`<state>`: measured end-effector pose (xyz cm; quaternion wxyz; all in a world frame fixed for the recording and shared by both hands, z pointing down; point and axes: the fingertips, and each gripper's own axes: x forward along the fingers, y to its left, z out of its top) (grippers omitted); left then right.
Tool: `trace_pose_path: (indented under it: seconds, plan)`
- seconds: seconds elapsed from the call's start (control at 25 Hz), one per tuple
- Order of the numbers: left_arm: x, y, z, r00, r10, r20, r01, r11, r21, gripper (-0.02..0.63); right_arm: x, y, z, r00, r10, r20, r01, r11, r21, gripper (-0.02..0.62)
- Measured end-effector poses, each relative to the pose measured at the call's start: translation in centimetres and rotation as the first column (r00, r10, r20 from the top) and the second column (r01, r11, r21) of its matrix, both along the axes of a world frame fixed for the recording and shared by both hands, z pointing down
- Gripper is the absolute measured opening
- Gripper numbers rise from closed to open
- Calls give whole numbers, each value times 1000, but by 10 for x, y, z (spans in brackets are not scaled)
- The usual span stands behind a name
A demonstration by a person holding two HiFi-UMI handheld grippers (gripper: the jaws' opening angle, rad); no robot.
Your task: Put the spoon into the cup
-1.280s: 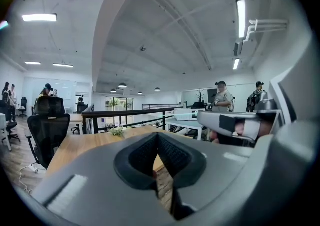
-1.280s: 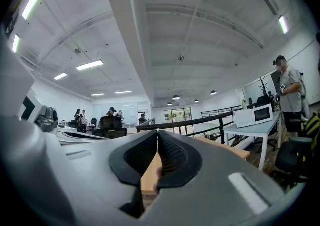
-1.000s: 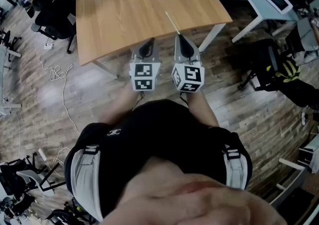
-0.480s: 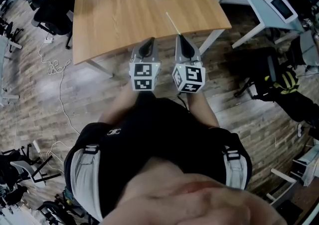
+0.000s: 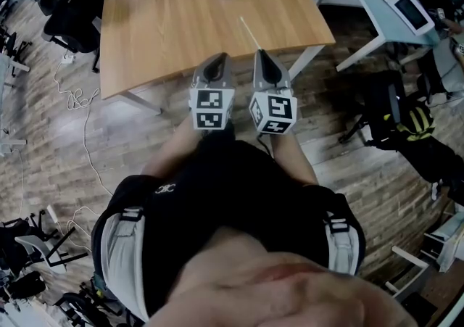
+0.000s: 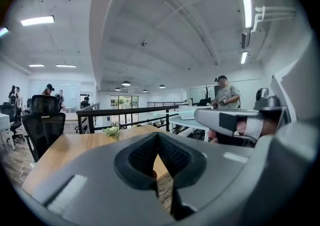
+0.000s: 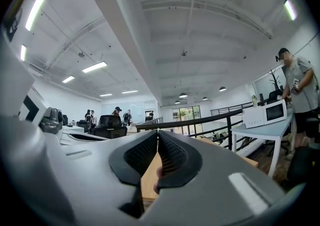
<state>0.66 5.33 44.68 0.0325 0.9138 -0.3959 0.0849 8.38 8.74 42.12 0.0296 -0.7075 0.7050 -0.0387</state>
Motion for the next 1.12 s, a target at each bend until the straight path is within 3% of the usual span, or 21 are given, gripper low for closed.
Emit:
trace_pose_path:
  seconds: [0.4, 1.12]
  plan:
    - [6, -56, 6, 1000, -28, -14, 28, 1000, -6, 12, 5, -59, 2, 999, -39, -15, 39, 999, 8, 6]
    - [31, -213, -1, 998, -33, -49, 31, 999, -35, 12, 23, -214, -5, 996, -65, -53, 64, 998, -19, 6]
